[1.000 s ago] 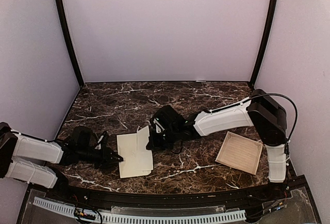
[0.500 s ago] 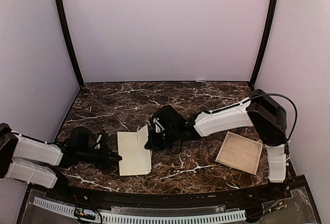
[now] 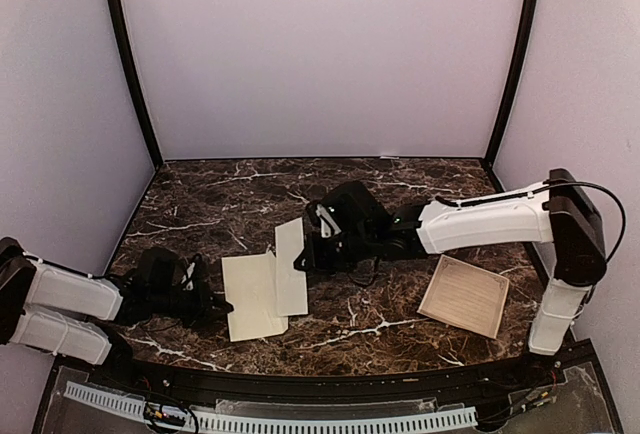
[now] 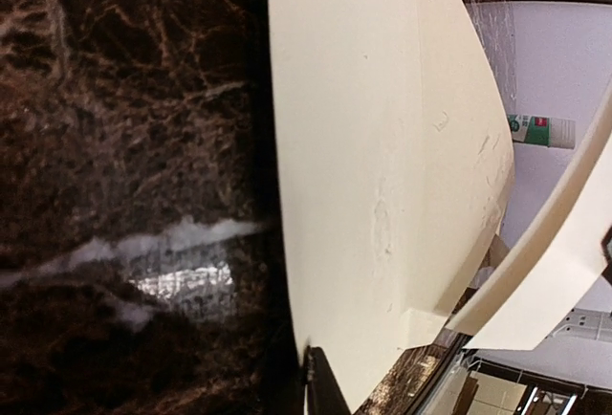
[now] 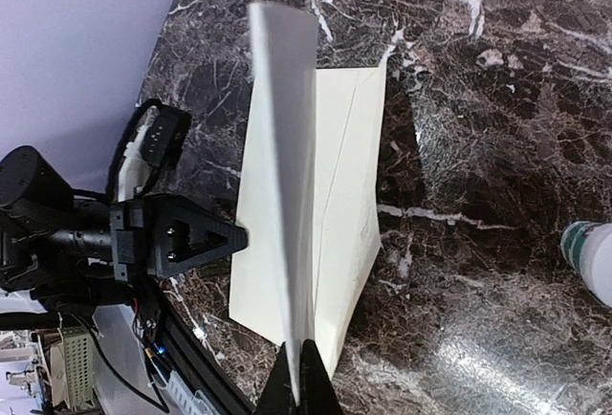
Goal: Place the letter into the envelope and seal it
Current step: Adjust the letter.
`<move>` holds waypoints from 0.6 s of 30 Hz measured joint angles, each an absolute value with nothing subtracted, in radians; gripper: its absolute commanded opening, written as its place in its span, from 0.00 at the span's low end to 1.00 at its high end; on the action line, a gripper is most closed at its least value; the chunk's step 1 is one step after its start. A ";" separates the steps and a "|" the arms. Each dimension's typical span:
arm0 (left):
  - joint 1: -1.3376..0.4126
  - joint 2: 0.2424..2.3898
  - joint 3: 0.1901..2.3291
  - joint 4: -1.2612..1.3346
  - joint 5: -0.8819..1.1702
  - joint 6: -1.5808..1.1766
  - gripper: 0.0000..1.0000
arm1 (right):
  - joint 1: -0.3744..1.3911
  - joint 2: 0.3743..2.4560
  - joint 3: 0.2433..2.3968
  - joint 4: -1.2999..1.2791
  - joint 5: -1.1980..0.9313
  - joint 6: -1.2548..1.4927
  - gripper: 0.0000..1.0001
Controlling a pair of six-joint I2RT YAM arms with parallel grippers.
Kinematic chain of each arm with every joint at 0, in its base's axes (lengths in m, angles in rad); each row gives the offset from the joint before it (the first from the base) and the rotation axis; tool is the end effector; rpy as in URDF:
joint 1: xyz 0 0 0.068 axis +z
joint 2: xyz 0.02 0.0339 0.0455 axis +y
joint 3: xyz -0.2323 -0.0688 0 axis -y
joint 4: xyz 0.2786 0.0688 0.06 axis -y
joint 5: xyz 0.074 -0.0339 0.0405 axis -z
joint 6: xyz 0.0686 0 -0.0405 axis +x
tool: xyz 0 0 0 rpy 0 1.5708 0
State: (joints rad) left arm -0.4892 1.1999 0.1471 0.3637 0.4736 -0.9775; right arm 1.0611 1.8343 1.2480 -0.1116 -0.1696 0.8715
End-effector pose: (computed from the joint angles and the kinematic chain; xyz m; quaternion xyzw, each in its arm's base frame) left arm 0.1884 -0.1358 0.0318 -0.1154 0.8773 -0.4353 0.1662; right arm 0.2115 0.4022 0.1426 -0.1211 0.8956 0.3902 0.1762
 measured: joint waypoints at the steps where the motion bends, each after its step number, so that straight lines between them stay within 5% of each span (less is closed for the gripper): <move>1: -0.489 1.200 0.149 0.357 0.474 -0.970 0.30 | 1.061 1.811 1.243 -0.116 -0.163 0.866 0.00; 2: -0.489 1.199 0.154 0.351 0.474 -0.960 0.48 | 1.061 1.789 1.237 -0.120 -0.161 0.859 0.00; 4: -0.491 1.185 0.183 0.326 0.473 -0.945 0.66 | 1.061 1.744 1.223 -0.128 -0.161 0.838 0.00; 6: -0.493 1.154 0.217 0.269 0.455 -0.923 0.73 | 1.061 1.697 1.206 -0.141 -0.168 0.810 0.00; 13: -0.493 0.944 0.435 -0.110 0.316 -0.793 0.76 | 1.060 1.505 1.147 -0.207 -0.307 0.686 0.00; 18: -0.505 0.853 0.624 -0.198 0.436 -0.672 0.76 | 1.060 1.398 1.131 -0.263 -0.453 0.601 0.00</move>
State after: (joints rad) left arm -0.5053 0.8528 0.6243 -0.1978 0.4358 -0.6720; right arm 1.0603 1.3975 1.1305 -0.2626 -0.4534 0.6010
